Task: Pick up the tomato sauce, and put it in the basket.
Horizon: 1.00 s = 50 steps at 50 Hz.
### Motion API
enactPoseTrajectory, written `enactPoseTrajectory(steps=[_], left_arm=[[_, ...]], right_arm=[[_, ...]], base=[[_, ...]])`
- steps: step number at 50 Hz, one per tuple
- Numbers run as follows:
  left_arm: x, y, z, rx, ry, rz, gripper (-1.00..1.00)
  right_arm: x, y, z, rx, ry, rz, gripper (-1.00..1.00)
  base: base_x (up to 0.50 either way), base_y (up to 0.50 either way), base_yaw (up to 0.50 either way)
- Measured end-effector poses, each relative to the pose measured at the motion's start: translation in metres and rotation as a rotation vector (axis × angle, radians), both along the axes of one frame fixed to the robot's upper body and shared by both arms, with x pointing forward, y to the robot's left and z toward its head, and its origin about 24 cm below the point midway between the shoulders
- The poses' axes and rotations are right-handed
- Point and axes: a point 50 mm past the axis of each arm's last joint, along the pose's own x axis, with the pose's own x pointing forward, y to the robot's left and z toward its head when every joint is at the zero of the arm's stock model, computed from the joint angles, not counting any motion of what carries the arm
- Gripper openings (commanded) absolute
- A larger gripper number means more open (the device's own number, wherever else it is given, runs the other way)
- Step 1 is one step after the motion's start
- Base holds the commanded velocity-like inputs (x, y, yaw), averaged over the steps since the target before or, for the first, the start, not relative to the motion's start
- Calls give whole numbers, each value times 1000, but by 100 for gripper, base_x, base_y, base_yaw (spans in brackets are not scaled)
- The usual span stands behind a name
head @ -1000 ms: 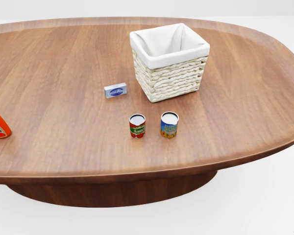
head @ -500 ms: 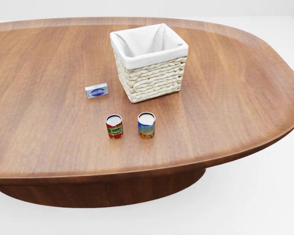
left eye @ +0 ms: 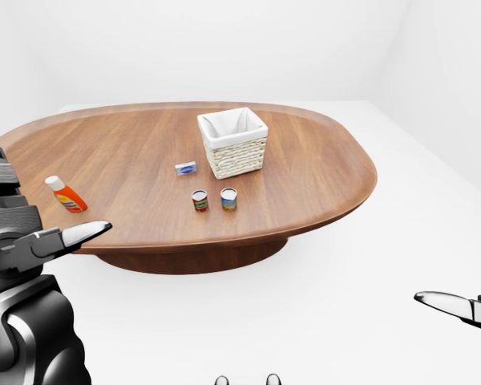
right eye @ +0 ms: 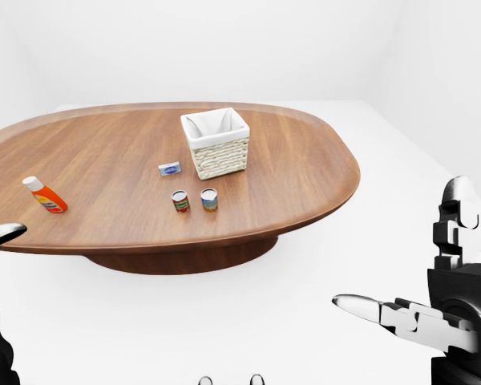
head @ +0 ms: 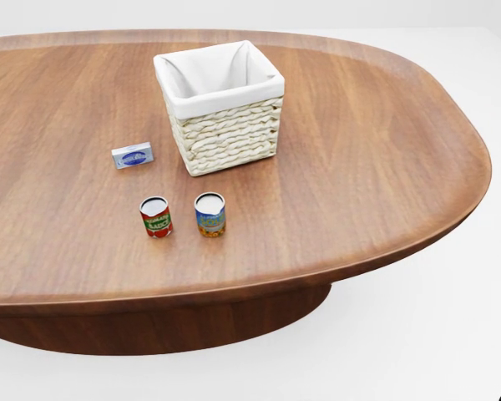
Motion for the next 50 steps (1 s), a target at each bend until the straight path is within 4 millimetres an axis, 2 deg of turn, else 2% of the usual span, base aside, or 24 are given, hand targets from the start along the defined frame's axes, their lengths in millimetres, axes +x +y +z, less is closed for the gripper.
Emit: enactPoseTrajectory(steps=[12,22,50], left_arm=[[0,0,0,0,2,0,100],[1,0,0,1,2,-1,100],[1,-1,-1,0,5,-1,100]], right_arm=[[0,0,0,0,-1,1,100],[1,1,0,-6,-6,0,100],[3,4,1,-23,-15,17,100]], base=[[0,-25,0],[2,0,0],[46,0,0]])
